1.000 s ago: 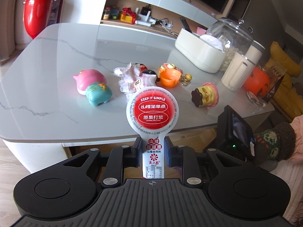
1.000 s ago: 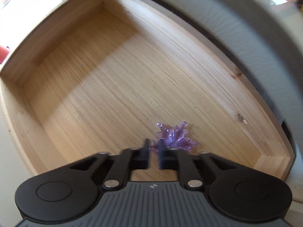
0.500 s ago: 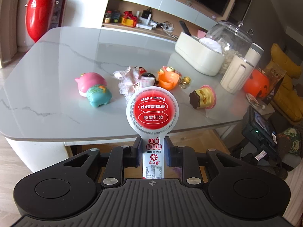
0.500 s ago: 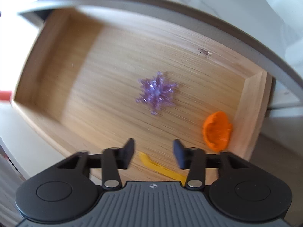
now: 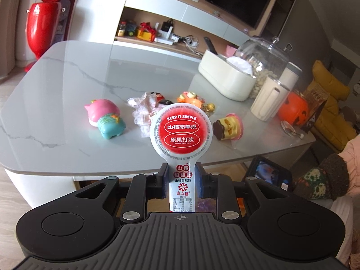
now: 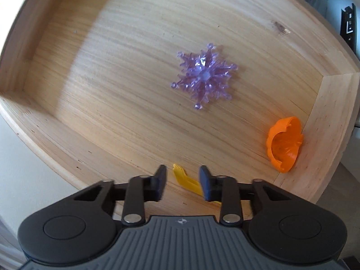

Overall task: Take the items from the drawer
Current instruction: 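Carry the lollipop to the countertop with the left gripper while the right gripper grasps the yellow piece, then place the lollipop and yellow piece on the countertop with both grippers, then grasp the orange shell half with the right gripper while the left gripper reaches the purple snowflake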

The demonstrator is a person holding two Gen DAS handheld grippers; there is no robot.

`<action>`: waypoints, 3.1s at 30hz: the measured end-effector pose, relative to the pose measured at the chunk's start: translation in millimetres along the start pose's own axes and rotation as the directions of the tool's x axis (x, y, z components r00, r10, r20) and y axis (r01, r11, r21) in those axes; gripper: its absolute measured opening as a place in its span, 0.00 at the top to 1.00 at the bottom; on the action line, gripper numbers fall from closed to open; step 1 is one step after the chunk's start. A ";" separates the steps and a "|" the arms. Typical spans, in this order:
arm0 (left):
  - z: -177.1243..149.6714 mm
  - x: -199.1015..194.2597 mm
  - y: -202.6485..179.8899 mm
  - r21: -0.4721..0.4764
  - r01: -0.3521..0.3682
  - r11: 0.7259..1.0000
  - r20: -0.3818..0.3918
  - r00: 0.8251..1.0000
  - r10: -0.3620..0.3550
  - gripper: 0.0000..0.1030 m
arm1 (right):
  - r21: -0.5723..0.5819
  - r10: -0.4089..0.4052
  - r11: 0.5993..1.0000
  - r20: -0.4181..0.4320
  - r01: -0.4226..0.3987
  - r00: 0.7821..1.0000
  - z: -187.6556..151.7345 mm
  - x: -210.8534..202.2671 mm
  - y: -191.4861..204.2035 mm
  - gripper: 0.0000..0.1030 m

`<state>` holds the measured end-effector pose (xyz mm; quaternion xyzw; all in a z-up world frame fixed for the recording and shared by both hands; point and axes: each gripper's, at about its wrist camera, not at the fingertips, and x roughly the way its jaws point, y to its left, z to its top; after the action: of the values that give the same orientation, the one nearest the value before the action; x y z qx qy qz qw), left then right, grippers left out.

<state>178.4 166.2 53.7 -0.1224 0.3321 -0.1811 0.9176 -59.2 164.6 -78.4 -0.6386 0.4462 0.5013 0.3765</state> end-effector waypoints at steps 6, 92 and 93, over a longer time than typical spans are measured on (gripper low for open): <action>0.3 -2.4 -0.8 -0.001 0.005 1.000 0.001 1.000 -0.005 0.74 | -0.057 -0.013 0.998 -0.125 0.006 0.992 10.7 15.1 6.4 0.75; -59.8 115.8 -61.0 0.246 0.085 0.966 -0.390 0.921 0.019 0.68 | -0.091 -0.057 0.992 0.337 0.092 0.940 -41.0 -44.6 -50.1 0.63; -59.6 116.1 -59.3 0.241 0.083 0.967 -0.389 0.921 0.018 0.68 | -0.124 -0.067 0.986 0.312 0.111 0.948 -36.2 -38.8 -46.4 0.63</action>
<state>207.4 58.3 -36.1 0.0281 0.4792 -0.2579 0.8385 -8.1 153.2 -31.3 -0.5972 0.3168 0.6070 0.4177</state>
